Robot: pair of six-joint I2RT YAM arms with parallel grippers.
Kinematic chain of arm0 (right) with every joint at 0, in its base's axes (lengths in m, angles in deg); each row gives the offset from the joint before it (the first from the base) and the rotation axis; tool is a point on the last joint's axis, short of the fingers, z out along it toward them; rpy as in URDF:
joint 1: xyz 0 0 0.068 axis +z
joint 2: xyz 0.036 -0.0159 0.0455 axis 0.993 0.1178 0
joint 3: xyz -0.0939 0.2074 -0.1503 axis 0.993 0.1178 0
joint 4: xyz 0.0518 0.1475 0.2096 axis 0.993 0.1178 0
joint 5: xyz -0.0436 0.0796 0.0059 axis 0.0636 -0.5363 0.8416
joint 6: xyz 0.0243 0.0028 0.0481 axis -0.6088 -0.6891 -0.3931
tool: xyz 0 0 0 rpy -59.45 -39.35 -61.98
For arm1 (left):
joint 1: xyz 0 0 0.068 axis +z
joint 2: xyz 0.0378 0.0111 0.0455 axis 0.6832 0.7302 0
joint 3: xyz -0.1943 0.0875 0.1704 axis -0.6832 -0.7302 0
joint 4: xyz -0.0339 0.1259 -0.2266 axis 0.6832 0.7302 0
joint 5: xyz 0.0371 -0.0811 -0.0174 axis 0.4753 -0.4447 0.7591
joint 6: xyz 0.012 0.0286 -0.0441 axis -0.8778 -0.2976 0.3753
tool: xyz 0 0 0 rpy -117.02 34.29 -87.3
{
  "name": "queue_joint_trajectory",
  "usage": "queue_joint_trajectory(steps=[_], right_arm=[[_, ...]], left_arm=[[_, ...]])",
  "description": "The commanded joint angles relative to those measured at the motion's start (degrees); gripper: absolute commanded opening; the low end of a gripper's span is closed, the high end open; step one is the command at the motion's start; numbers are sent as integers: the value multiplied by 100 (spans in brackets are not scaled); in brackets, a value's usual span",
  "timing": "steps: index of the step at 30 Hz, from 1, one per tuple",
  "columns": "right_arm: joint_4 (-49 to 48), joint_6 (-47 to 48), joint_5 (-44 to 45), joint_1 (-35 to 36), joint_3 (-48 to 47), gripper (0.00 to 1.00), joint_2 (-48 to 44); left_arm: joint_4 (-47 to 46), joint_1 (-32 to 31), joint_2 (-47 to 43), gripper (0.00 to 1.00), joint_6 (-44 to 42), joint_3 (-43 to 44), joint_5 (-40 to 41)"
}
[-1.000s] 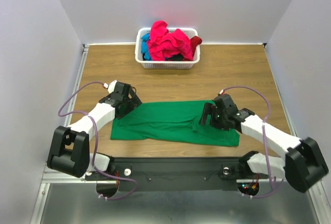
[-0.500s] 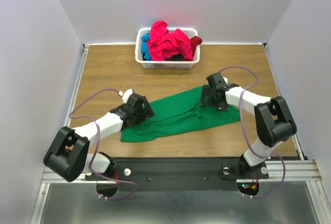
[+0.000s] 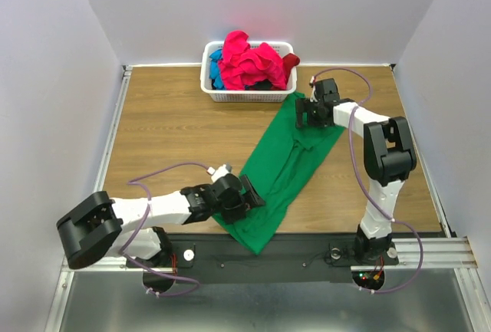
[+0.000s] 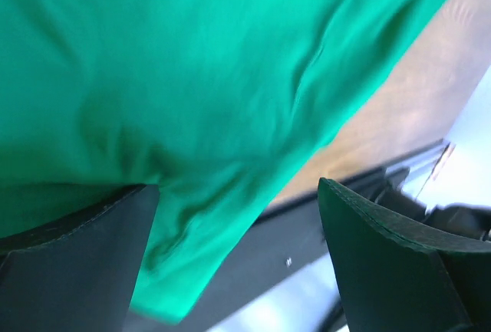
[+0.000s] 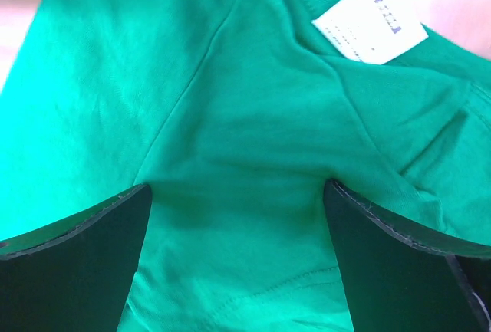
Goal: Fold and stack the t-shirts
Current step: Fold the tshirt
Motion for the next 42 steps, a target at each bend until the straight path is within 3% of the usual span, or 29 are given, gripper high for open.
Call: queue_joint_trajectory(steps=[1, 12, 15, 20, 27, 30, 33, 37, 42], right_arm=[[-117, 329, -376, -323, -414, 100, 631], [-100, 504, -709, -552, -1759, 100, 1405], [-82, 408, -894, -552, -1691, 100, 1266], [66, 232, -957, -552, -1076, 100, 118], [831, -505, 493, -500, 312, 100, -1967], [1200, -1014, 687, -10, 1275, 100, -2801], [1489, -1744, 1214, 1456, 2025, 100, -3935], [1702, -3044, 1119, 3423, 3254, 100, -5060], [1754, -4370, 880, 5280, 3820, 100, -5081]], left_arm=[[584, -475, 599, 98, 391, 170, -301], [1049, -836, 750, 98, 128, 1039, -135], [1383, -845, 548, 98, -92, 1365, 286], [2190, -819, 30, 98, -207, 1673, 884], [3160, -512, -524, 98, -75, 1288, 1527], [3002, -3, -709, 98, -285, 814, 1342], [2687, 394, -973, 98, -548, 445, 1053], [2106, 403, -1246, 98, -778, 153, 623], [1876, 403, -747, 98, -945, 38, 428]])
